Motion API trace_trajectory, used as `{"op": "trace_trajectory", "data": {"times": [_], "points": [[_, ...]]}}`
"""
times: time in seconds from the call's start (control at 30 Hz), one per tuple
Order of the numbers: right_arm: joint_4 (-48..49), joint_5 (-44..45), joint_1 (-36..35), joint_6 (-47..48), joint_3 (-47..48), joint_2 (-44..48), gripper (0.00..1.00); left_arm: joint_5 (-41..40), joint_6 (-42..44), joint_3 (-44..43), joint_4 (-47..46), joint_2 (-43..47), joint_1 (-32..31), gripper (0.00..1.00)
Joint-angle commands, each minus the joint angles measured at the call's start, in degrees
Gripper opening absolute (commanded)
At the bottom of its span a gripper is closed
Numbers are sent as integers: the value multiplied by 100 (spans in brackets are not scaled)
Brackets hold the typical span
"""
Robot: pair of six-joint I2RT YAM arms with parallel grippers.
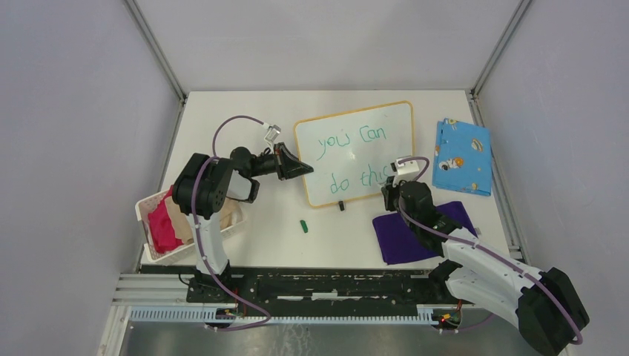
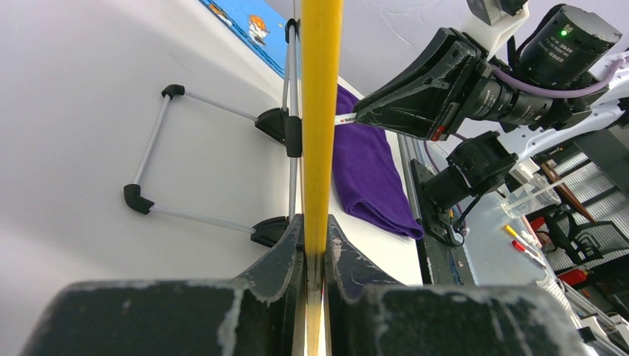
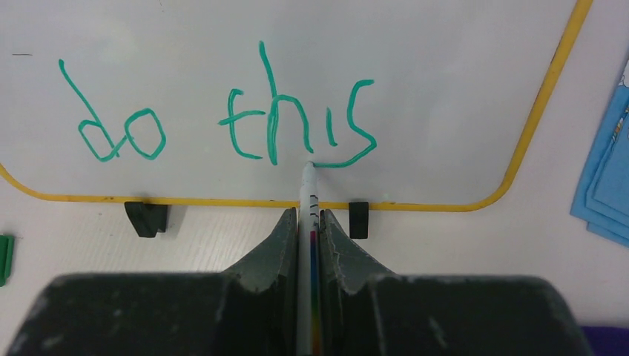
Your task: Write a sentence on the whiteboard
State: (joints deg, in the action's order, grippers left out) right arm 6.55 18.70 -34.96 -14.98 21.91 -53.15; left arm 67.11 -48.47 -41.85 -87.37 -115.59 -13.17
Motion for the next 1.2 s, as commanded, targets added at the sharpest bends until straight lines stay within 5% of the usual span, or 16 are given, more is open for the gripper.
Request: {"op": "trace_trajectory", "data": {"times": [0.0, 0.5, 1.17], "points": [[216, -249, 18, -144, 44, 222, 0, 264, -49, -50, -81, -130, -81, 2], [185, 293, 23, 293, 542, 865, 0, 257, -50, -44, -81, -113, -81, 2], [714, 161, 33, 296, 831, 263, 0, 267, -64, -69, -80, -157, -81, 2]]}}
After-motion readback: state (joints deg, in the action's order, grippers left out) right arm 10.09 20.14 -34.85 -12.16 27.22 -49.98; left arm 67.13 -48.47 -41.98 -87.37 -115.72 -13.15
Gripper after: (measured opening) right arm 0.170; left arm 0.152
